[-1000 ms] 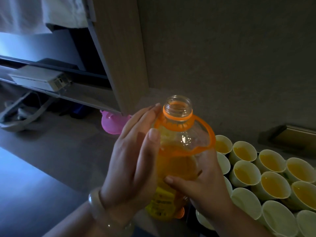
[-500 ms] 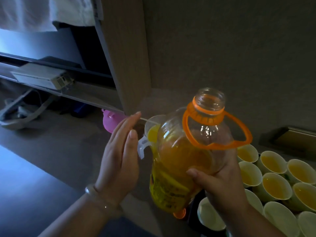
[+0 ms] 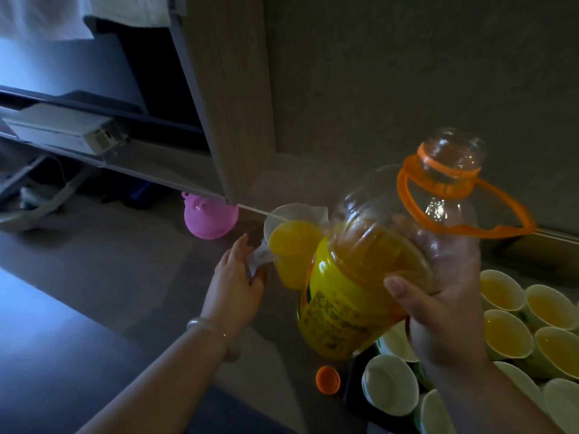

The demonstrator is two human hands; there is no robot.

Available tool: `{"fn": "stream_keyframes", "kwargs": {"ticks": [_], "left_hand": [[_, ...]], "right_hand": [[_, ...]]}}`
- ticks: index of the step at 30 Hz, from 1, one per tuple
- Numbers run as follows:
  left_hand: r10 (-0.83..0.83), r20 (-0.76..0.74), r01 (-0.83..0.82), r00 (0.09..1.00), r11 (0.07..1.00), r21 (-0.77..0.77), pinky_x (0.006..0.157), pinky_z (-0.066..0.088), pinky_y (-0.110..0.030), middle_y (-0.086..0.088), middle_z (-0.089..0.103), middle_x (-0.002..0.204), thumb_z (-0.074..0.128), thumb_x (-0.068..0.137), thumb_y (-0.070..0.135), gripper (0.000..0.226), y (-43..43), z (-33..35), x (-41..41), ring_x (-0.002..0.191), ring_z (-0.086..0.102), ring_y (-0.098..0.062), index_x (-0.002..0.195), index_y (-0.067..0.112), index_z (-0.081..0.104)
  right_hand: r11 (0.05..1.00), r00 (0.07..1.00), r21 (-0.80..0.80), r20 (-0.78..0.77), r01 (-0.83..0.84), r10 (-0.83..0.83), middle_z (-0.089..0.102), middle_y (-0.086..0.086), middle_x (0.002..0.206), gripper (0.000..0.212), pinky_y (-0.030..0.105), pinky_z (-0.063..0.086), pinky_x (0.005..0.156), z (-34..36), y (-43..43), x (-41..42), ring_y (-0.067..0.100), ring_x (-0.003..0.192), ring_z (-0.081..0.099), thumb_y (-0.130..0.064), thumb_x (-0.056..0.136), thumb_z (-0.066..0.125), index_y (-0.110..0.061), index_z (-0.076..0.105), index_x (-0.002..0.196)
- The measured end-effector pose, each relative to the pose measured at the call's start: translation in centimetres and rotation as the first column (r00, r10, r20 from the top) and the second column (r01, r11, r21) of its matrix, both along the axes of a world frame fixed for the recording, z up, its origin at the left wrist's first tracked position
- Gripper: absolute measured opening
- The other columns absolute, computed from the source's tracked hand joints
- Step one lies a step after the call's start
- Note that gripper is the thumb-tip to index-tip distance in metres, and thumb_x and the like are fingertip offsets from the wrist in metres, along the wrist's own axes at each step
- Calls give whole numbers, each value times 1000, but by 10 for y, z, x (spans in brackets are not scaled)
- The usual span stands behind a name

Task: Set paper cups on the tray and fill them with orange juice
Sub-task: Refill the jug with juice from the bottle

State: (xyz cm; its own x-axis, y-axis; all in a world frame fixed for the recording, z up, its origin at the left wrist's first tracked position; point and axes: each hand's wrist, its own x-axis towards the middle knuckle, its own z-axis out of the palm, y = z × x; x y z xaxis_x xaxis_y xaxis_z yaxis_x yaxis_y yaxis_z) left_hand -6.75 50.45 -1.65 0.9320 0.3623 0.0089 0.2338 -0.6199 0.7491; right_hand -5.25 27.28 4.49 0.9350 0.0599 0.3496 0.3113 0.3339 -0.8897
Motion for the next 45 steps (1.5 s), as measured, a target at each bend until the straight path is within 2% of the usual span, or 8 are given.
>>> {"fn": "stream_keyframes", "kwargs": {"ticks": [4,8,18,23,29,36,43,45], "left_hand": [[-20,20,19,1000,998,52,87,42,-21,5,56,122,56,93,21,39,2,-3,0,106,56,-10,132,22,52],[-42,68,37,997,996,80,80,44,-21,6,57,108,52,94,26,24,4,-6,-7,91,56,-6,117,22,58],[34,76,-39,996,998,53,65,41,-12,17,52,99,51,94,23,18,8,-6,-39,84,55,-1,109,33,55],[83,77,-90,994,992,93,61,39,-10,22,47,94,51,94,20,17,6,-6,-51,83,53,3,104,34,51],[82,73,-89,994,990,106,60,37,-12,19,50,94,48,94,22,14,6,-7,-62,82,52,1,99,35,49],[56,89,-70,994,984,161,61,35,-9,13,54,96,55,92,16,18,13,-14,-71,83,51,6,106,25,54],[53,68,-64,996,982,175,62,36,-8,14,52,98,57,90,14,21,17,-16,-73,84,50,8,108,25,55],[50,72,-62,996,983,175,60,36,-8,12,54,97,56,90,13,20,17,-16,-72,83,51,8,105,26,55]], "right_hand": [[999,999,-10,-5,33,-33,58,16,125,102,37,55,84,2,0,3,32,112,61,-43,56,88,-6,34,135],[996,996,-36,54,78,-76,59,9,121,79,33,54,81,1,0,8,25,109,62,-23,58,79,-20,40,127],[978,986,-130,50,164,-159,53,15,130,92,42,54,87,-4,2,18,32,118,57,-52,60,84,-20,40,134],[972,980,-144,89,188,-176,55,10,128,78,29,53,83,-6,7,27,24,116,59,-33,64,80,-29,40,130],[953,966,-178,135,244,-222,55,11,130,71,42,52,92,-13,11,44,25,118,58,-30,68,79,-30,41,128],[900,937,-260,127,349,-327,52,12,134,91,54,48,95,-35,20,72,28,121,55,-49,67,81,-12,36,137],[849,924,-369,110,380,-366,50,5,137,101,45,47,101,-49,31,90,19,125,52,-61,60,79,-16,35,139],[834,922,-397,115,383,-369,49,-1,136,101,26,45,102,-51,36,92,12,124,50,-57,59,79,-16,34,139]]}}
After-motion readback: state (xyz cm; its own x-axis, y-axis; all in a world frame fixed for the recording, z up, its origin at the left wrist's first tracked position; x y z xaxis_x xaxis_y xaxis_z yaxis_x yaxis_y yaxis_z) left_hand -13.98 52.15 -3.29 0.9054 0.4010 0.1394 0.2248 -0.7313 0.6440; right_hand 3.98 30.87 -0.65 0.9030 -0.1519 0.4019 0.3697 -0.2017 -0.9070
